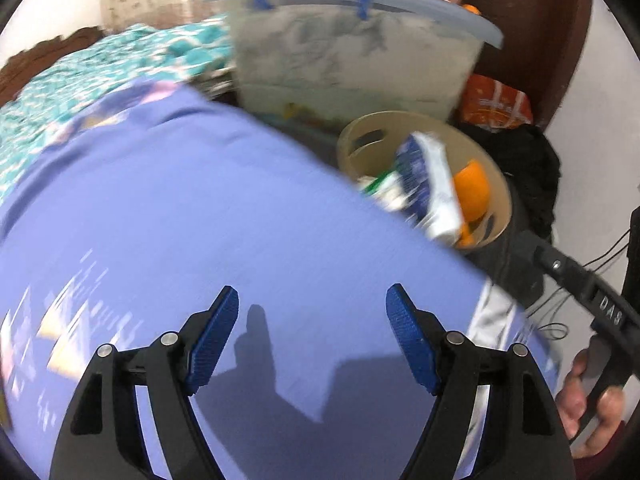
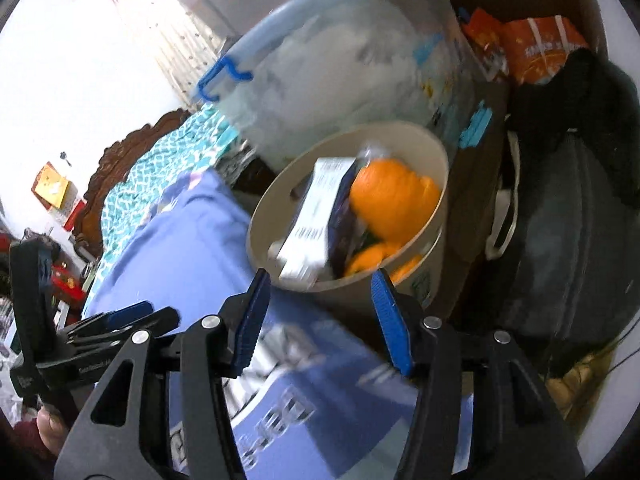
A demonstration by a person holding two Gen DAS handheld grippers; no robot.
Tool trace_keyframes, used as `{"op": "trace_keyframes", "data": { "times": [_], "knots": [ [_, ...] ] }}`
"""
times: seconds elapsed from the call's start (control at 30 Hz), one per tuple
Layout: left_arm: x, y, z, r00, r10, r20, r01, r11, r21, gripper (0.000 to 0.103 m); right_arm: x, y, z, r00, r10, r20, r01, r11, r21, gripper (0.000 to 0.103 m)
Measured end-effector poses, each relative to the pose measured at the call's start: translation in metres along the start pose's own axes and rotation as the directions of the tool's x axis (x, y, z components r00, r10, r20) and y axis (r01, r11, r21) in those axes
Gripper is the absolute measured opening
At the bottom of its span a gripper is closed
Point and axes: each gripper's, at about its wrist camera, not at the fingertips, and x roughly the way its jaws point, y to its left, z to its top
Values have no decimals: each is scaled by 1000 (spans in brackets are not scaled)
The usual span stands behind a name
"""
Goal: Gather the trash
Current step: 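Drop the milk carton and orange peel into the beige wastebasket, then move both open grippers back over the bed toward the green can and yellow box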
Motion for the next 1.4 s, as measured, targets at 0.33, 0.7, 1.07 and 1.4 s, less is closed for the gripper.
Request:
{"op": "trace_keyframes", "data": {
  "times": [0.33, 0.7, 1.07, 1.4],
  "knots": [
    [-58, 52, -72, 997, 76, 33, -71, 989, -129, 73, -18, 46, -38, 999, -45, 14, 46, 999, -23, 65],
    [-96, 49, -103, 991, 78, 109, -64, 990, -129, 73, -46, 86, -62, 999, -38, 7, 39, 994, -100, 65],
    [-118, 51, -115, 982, 95, 163, -73, 988, -136, 74, -52, 116, -76, 999, -20, -26, 16, 989, -148, 68],
    [-121, 66, -132, 976, 140, 167, -112, 979, -168, 74, -45, 135, -91, 997, -9, -81, -5, 984, -176, 70]
  ]
}}
